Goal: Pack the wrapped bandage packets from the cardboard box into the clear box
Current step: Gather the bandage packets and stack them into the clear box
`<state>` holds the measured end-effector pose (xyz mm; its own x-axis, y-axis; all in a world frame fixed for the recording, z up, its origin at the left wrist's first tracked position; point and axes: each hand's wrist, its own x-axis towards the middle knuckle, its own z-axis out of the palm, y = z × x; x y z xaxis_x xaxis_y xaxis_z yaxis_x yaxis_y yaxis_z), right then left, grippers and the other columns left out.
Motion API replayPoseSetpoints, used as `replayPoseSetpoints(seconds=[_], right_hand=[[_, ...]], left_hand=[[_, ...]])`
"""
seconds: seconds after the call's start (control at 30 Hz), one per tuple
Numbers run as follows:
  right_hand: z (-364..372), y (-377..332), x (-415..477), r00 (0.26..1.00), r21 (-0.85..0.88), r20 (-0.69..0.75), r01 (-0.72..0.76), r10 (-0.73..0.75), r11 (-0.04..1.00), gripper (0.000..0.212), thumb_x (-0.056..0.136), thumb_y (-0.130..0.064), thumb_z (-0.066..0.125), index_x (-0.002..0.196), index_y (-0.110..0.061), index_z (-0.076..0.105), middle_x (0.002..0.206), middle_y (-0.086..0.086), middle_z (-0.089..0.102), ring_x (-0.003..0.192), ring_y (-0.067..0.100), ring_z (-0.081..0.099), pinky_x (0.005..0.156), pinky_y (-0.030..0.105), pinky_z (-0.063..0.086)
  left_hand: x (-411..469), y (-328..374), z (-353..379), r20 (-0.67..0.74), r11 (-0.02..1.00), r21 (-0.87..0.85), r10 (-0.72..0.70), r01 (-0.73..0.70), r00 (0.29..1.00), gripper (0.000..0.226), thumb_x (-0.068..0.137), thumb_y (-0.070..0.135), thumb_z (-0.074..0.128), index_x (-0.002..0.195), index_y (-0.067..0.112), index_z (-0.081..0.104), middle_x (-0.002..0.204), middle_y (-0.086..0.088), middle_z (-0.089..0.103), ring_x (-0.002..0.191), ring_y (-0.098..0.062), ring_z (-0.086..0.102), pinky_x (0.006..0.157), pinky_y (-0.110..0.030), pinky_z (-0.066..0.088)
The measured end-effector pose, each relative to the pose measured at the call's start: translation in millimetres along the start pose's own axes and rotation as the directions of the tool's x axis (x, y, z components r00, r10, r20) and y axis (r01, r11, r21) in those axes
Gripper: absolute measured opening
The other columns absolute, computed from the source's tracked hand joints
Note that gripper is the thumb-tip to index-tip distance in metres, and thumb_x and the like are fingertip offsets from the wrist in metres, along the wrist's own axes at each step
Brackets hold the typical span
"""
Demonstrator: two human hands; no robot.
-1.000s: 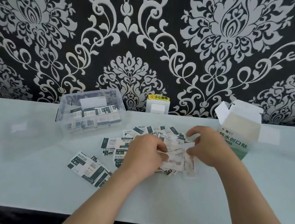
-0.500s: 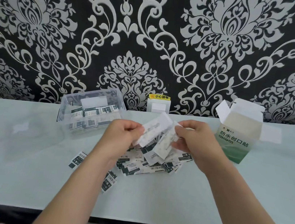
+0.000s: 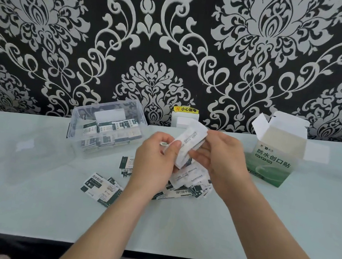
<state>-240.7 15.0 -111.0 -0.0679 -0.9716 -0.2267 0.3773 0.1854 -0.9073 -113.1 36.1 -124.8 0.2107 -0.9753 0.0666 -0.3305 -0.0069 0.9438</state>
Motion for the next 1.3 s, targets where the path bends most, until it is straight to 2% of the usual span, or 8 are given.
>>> replayPoseSetpoints(seconds=[0.13,0.27,0.4,0.57,0.73,1.0,1.13,1.3], right_hand=[[-2.0,2.9,-3.8,0.980,0.093,0.199,-0.017,-0.002,0.996,0.028,0.097,-0.025,0.056,0.110,-0.003,0.066,0.100,0.011,0.074,0.084,0.019,0.065,0.075,0.026,0.050],[-11.5,2.1,3.0,0.989,-0.206,-0.017,0.143,-0.149,0.968,0.012,0.094,-0.005,0.058,0.103,-0.007,0.065,0.077,0.002,0.073,0.066,0.010,0.067,0.054,0.019,0.049],[-29.7,-6.6,10.4,0.978,-0.262,-0.145,0.109,-0.151,0.959,0.016,0.097,-0.003,0.050,0.108,-0.012,0.057,0.083,0.005,0.073,0.072,0.012,0.069,0.057,0.023,0.054],[-35.3,1.5,20.0,0.982,-0.235,-0.187,-0.031,-0.013,0.972,0.033,0.092,0.004,0.033,0.112,-0.016,0.050,0.088,0.011,0.058,0.070,0.019,0.061,0.062,0.033,0.054],[-35.2,0.2,20.9,0.969,-0.119,-0.192,-0.181,0.156,0.976,0.013,0.092,-0.012,0.036,0.082,-0.016,0.044,0.060,0.000,0.030,0.042,0.011,0.021,0.040,0.020,0.016],[-32.9,3.3,21.0,0.979,0.095,-0.015,-0.201,0.203,0.975,0.009,0.094,-0.013,0.056,0.088,-0.014,0.048,0.067,0.001,0.036,0.050,0.010,0.025,0.038,0.018,0.021],[-26.8,4.7,19.0,0.970,0.174,0.154,-0.212,0.186,0.962,0.018,0.090,-0.027,0.067,0.093,-0.016,0.053,0.069,0.001,0.046,0.052,0.009,0.031,0.041,0.017,0.026],[-5.8,11.0,9.4,0.949,0.111,0.296,-0.149,0.111,0.983,0.025,0.094,-0.013,0.060,0.118,-0.007,0.057,0.082,0.009,0.060,0.064,0.018,0.058,0.054,0.028,0.049]], left_hand=[[1.8,1.4,1.3,-0.079,0.995,-0.043,0.082,-0.085,0.994,0.007,0.093,0.024,0.063,0.089,0.029,0.061,0.074,-0.001,0.073,0.062,-0.023,0.069,0.063,-0.047,0.058],[0.8,-5.5,8.0,0.099,0.968,0.198,0.139,-0.157,0.985,0.010,0.091,0.036,0.062,0.094,0.027,0.064,0.078,0.005,0.070,0.075,-0.017,0.065,0.069,-0.033,0.052],[-4.4,-17.7,16.9,0.315,0.641,0.689,0.155,-0.338,0.936,0.041,0.084,0.054,0.062,0.115,0.027,0.062,0.108,0.004,0.056,0.107,-0.017,0.048,0.085,-0.032,0.043],[-7.3,-14.5,23.5,0.364,0.476,0.775,0.200,-0.415,0.910,0.033,0.087,0.052,0.059,0.098,0.021,0.065,0.099,0.000,0.059,0.100,-0.022,0.052,0.078,-0.034,0.041],[-10.7,-9.1,25.0,0.385,0.407,0.797,0.228,-0.447,0.894,0.023,0.094,0.028,0.048,0.092,0.013,0.064,0.096,-0.006,0.062,0.094,-0.027,0.058,0.072,-0.034,0.039],[2.7,-9.1,3.7,0.150,0.579,0.729,0.384,-0.364,0.911,0.026,0.099,0.025,0.046,0.107,0.017,0.069,0.093,0.001,0.061,0.087,-0.015,0.046,0.079,-0.030,0.042],[1.9,5.4,-4.8,-0.038,0.990,0.118,0.085,-0.080,0.996,0.026,0.094,0.012,0.059,0.115,0.026,0.067,0.093,0.010,0.072,0.078,-0.008,0.068,0.071,-0.026,0.054],[-10.4,7.8,9.6,0.172,0.970,-0.208,-0.089,0.124,0.981,0.039,0.093,0.002,0.059,0.121,0.029,0.060,0.089,0.002,0.076,0.073,-0.010,0.070,0.061,-0.015,0.049]])
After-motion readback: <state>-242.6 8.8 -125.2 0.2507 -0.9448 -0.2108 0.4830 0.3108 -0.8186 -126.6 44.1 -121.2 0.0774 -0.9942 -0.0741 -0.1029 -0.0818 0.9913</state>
